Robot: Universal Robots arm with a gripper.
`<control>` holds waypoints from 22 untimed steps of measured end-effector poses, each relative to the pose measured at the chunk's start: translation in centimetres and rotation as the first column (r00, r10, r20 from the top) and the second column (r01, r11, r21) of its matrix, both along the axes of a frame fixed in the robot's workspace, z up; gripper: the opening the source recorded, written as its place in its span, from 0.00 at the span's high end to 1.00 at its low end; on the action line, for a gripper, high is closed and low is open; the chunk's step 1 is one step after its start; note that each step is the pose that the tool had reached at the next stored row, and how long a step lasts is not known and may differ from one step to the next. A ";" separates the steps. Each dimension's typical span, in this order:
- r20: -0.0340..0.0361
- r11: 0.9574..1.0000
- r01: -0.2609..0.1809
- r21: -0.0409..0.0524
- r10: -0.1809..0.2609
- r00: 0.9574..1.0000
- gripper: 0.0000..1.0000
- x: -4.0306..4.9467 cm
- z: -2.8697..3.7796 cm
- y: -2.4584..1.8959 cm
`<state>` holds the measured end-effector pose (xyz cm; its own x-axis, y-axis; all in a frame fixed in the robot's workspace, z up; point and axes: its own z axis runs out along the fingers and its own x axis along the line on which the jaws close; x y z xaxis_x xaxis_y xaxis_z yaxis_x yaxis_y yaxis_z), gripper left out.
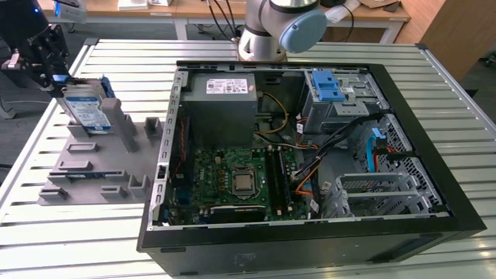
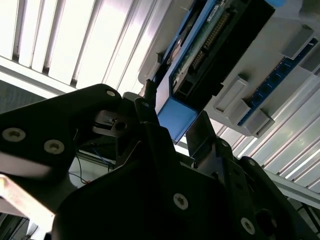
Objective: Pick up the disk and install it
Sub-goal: 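Pick up the disk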
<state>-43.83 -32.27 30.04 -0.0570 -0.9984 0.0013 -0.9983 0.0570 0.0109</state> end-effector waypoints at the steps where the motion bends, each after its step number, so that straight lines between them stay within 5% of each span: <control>1: 0.000 1.000 0.000 0.000 0.000 1.000 0.49 -0.01 -0.07 -0.03; 19: -0.001 1.000 0.000 0.001 0.000 1.000 0.49 0.00 -1.08 -0.26; 22: 0.000 1.000 0.000 0.001 0.000 1.000 0.58 0.00 -1.10 -0.26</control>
